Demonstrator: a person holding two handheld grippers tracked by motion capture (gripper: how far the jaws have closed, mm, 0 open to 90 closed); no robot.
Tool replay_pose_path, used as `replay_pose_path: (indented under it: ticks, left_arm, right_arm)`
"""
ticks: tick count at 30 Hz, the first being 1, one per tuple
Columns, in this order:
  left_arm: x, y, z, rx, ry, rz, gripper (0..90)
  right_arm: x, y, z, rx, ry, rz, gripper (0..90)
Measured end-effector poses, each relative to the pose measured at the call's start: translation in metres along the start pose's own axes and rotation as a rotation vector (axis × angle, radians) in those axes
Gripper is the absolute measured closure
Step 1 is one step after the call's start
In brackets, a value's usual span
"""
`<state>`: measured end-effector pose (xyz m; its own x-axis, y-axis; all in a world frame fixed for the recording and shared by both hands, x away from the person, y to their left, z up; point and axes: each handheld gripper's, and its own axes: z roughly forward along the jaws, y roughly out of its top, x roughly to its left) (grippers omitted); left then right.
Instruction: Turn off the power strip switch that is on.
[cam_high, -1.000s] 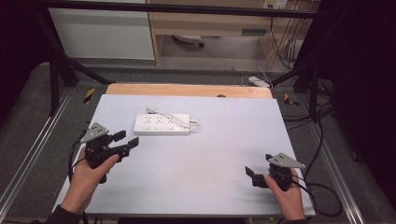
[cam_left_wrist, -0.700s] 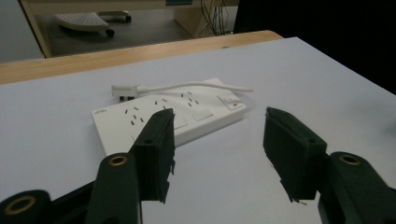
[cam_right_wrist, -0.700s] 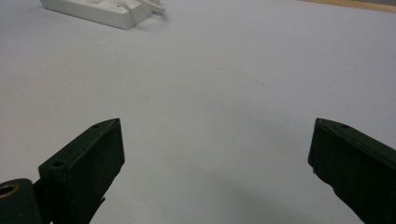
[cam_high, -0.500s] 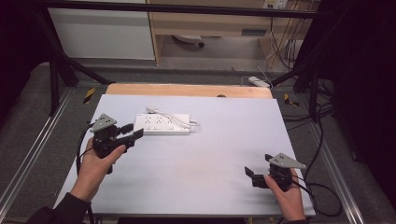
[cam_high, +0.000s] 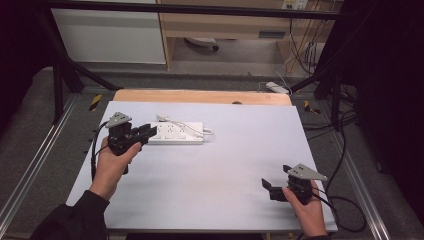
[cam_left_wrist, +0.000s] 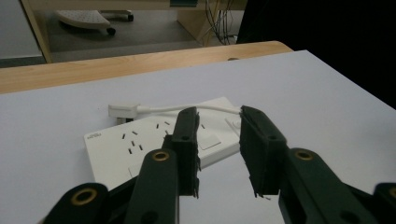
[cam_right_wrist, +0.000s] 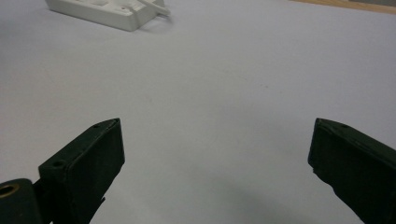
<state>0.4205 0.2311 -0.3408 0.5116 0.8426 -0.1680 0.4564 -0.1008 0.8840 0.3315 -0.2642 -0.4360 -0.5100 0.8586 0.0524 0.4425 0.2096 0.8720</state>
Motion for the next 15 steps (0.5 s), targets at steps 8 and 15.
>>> replay_pose_path:
  ticks: [8, 15]
  left_arm:
    - [0.003, 0.004, 0.015, 0.001, 0.003, 0.013, 78.2]
    - [0.002, 0.007, 0.034, -0.003, 0.023, 0.032, 85.4]
  right_arm:
    - [0.000, 0.000, 0.001, 0.004, -0.002, -0.007, 4.1]
    - [0.000, 0.000, 0.000, 0.003, 0.000, -0.006, 4.1]
